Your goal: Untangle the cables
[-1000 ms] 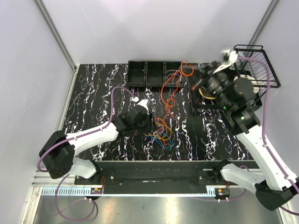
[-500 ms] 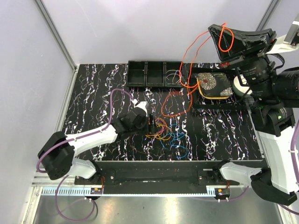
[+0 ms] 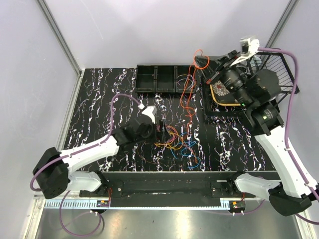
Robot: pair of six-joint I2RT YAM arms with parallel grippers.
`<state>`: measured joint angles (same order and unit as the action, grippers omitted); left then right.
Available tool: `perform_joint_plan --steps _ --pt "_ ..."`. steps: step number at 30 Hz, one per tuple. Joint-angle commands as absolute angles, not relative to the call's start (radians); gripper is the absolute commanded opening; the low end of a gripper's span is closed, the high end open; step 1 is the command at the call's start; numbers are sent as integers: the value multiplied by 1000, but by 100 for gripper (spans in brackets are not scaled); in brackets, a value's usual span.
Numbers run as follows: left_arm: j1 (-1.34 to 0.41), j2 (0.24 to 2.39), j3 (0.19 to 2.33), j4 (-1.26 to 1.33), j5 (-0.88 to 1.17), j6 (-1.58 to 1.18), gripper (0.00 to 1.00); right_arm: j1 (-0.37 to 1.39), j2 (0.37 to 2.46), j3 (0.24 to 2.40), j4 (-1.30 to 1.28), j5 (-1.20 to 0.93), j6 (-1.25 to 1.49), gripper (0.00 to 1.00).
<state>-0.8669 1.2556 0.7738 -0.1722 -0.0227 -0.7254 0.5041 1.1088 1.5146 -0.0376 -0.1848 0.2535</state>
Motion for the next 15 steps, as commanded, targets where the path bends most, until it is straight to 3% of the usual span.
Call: perform_joint_plan --steps 1,15 --pt "-870 1192 759 -167 -25 -727 84 511 1080 1493 -8 -153 248 0" --pt "-822 1091 810 -161 89 -811 89 511 1091 1463 44 -167 290 0"
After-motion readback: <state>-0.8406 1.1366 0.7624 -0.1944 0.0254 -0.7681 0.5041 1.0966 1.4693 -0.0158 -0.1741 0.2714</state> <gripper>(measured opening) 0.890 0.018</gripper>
